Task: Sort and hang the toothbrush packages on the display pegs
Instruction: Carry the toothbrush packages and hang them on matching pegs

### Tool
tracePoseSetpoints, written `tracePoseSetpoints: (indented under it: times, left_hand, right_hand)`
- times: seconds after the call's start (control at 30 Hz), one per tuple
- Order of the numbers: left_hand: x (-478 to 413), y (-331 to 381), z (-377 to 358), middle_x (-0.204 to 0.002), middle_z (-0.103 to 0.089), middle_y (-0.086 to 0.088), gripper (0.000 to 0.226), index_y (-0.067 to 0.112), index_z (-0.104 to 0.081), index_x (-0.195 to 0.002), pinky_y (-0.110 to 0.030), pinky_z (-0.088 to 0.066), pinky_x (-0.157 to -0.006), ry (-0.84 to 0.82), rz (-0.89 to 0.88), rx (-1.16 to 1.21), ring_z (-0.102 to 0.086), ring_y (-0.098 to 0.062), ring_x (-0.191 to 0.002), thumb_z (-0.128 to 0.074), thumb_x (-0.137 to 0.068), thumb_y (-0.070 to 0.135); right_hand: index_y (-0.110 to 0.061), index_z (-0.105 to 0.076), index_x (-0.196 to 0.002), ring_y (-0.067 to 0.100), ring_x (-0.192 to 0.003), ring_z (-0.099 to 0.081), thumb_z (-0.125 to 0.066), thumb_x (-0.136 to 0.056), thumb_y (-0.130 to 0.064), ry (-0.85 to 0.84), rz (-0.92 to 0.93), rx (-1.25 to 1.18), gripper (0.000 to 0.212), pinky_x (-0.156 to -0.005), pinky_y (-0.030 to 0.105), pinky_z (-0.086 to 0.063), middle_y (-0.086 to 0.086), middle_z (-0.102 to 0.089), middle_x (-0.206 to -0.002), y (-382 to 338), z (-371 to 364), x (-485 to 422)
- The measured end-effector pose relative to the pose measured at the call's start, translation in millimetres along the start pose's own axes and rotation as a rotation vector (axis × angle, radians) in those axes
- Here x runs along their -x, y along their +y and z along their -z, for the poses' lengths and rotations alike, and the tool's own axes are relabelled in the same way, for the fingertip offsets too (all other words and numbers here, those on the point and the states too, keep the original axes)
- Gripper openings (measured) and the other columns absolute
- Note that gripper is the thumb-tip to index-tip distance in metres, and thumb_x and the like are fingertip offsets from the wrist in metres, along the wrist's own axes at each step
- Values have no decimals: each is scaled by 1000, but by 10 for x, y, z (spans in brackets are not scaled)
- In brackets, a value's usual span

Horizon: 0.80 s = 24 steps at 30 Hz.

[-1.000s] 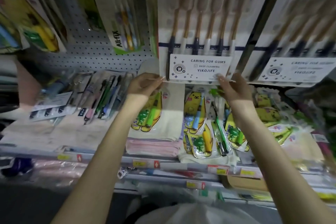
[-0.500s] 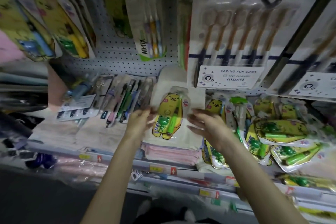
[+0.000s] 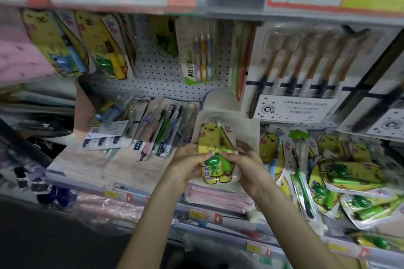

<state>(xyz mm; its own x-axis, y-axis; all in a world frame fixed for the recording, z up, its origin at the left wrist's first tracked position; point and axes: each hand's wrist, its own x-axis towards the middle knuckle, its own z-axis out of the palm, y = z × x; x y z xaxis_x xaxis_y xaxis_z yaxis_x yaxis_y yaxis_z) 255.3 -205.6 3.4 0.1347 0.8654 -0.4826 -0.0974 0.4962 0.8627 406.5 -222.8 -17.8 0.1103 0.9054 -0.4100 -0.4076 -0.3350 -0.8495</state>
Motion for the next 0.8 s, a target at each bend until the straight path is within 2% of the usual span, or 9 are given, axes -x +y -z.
tracePoseSetpoints:
  times: [0.07,0.2,0.27,0.37,0.5,0.6,0.7,0.77,0.8]
  left_hand:
    - [52,10,60,-95,-72,-10,22,7,-60,-101,-28,-58,-59,43,-66,35,-70,-18,-73,-68,-83,-1]
    - [209,78,317,-102,-70,-16,31,11,-57,-107,-28,-58,-61,136,-237,109,-69,-20,-77,-67,-83,-6]
    - [291,133,461,-94,-71,-15,35,9,-57,-112,-26,-57,-57,203,-317,159,-69,-17,-70,-66,-82,-8]
    - [383,210,708,-93,-72,-16,33,3,-62,-112,-30,-57,-64,302,-400,184,-68,-21,-79,-68,-81,-6]
    - [501,362,1074,-101,-72,-18,31,-2,-63,-111,-29,-58,-65,359,-457,216,-69,-22,-85,-69,-81,-2]
    - [575,518,1267,-103,-71,-17,31,-1,-64,-111,-27,-57,-63,335,-528,243,-70,-21,-83,-68,-81,-3]
    - [573,649,1364,-95,-73,-11,28,1,-65,-107,-27,-56,-64,271,-602,220,-70,-19,-81,-68,-80,-4]
    - [531,727,1366,-92,-74,-8,24,1,-65,-102,-27,-57,-67,215,-656,173,-70,-18,-83,-69,-79,-4]
    - [499,763,1357,-90,-74,-6,21,1,-65,-99,-28,-57,-70,185,-683,151,-70,-17,-84,-69,-79,-4]
  right_hand:
    - [-7,-53,-127,32,-105,-65,-70,-79,5,-61,9,18,53,-85,42,-56,18,-67,-115,37,-86,-17]
    - [-10,-50,-130,30,-104,-67,-71,-81,0,-210,84,167,55,-91,46,-54,14,-70,-113,3,-347,-15]
    - [-16,-49,-130,30,-101,-68,-71,-80,1,-296,119,233,57,-86,44,-56,13,-71,-110,-17,-536,8]
    - [-20,-47,-128,19,-91,-71,-70,-81,5,-372,210,329,58,-71,30,-59,8,-72,-102,-59,-874,74]
    - [-23,-38,-138,16,-91,-72,-69,-82,2,-483,312,393,69,-74,30,-60,0,-75,-100,-98,-1289,130]
    - [-28,-31,-140,13,-89,-73,-66,-83,5,-583,386,426,74,-68,26,-59,-7,-76,-95,-126,-1478,167]
    - [-29,-29,-137,6,-88,-71,-68,-79,9,-558,488,463,80,-67,22,-58,-20,-73,-97,-145,-1591,183]
    - [-31,-32,-133,-1,-95,-68,-72,-75,9,-464,586,466,81,-71,20,-57,-32,-67,-104,-142,-1621,169]
    - [-33,-34,-131,-1,-97,-67,-73,-74,7,-406,629,453,80,-72,19,-56,-31,-67,-106,-133,-1622,158]
